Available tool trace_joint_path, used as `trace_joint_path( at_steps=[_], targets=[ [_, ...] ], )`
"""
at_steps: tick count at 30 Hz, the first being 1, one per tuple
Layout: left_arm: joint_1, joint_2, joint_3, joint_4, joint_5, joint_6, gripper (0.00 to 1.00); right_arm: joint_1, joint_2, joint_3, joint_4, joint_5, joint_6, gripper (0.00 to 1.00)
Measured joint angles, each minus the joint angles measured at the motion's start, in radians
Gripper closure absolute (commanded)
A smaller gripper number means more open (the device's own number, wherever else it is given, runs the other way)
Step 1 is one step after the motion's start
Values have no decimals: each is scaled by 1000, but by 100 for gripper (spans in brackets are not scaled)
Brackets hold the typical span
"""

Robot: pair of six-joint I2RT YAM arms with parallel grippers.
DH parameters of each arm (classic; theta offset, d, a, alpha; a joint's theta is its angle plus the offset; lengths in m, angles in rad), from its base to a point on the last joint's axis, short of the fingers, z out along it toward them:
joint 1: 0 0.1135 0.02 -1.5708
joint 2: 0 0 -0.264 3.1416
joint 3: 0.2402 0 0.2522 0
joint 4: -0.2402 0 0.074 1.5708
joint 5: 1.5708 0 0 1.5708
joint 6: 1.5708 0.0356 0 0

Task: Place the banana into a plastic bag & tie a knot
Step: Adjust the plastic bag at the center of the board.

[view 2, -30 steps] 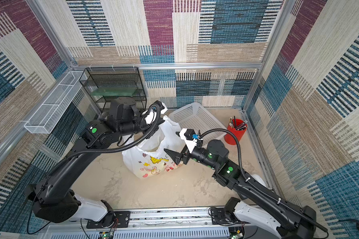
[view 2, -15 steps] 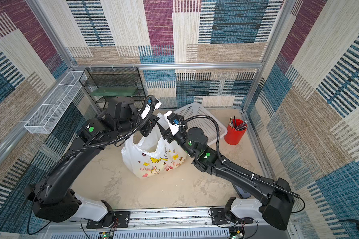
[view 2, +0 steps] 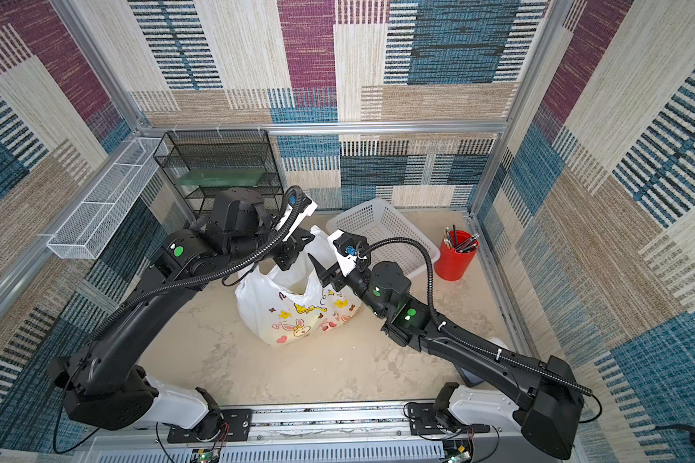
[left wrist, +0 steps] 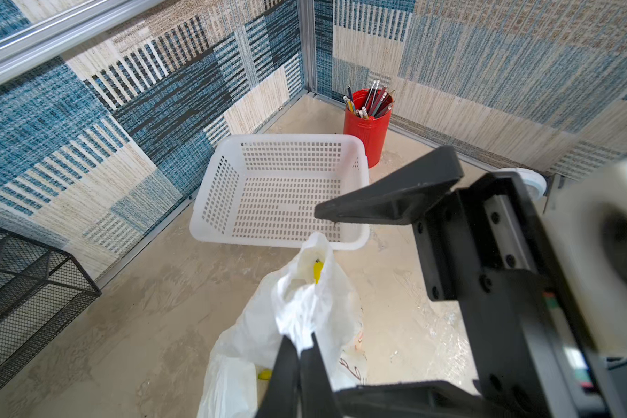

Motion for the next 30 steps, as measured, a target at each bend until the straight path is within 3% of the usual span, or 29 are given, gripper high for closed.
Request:
trace_joint_path(
  at_steps=[12,18,19,23,30],
  targets=[
    [0,-3,-6,-10,31,-67,100,8,214,170,42,-61,18,36],
    [0,-9,-11,2,32,-111,100,8,244,175,69,-66,79,71],
    [0,-9,-14,8,31,-117,100,0,248,172,76,-66,92,73],
    [0,-16,-24,17,29,-177,100,-40,264,140,111,-68,166,73],
    [0,-38,-47,16,0,-330,100,-74,282,14,171,-78,289,80]
  ],
)
